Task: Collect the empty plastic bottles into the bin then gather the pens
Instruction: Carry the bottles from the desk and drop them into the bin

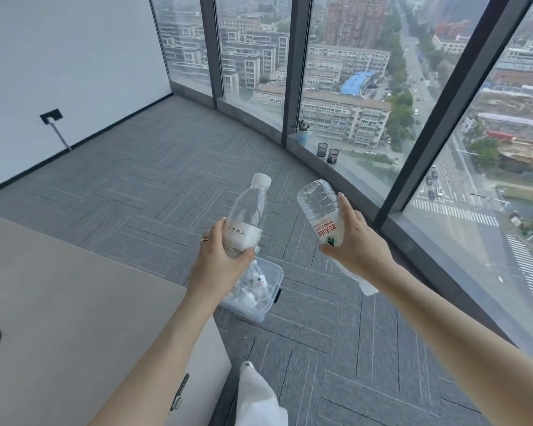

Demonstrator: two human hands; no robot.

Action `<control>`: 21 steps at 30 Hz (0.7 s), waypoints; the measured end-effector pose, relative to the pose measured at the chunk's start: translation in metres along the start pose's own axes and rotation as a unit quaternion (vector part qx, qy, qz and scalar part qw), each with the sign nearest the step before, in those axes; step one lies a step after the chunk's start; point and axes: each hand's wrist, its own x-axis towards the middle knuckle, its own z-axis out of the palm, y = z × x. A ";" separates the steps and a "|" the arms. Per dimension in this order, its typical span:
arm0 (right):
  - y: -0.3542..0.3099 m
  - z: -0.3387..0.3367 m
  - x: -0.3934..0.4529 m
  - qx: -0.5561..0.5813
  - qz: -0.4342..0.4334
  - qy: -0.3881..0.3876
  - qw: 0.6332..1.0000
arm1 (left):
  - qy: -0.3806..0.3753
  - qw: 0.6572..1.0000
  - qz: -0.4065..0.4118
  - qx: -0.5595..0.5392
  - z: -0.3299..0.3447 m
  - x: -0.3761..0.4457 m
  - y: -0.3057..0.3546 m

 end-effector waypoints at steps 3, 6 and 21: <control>0.005 0.016 0.034 0.002 0.004 -0.016 1.000 | -0.009 1.000 -0.017 -0.003 0.013 0.038 -0.015; 0.005 0.039 0.081 0.011 0.001 -0.031 0.999 | -0.021 0.999 -0.037 -0.004 0.027 0.085 -0.036; 0.028 0.239 0.277 0.026 0.068 -0.255 0.964 | -0.033 0.977 -0.198 0.073 0.115 0.313 -0.215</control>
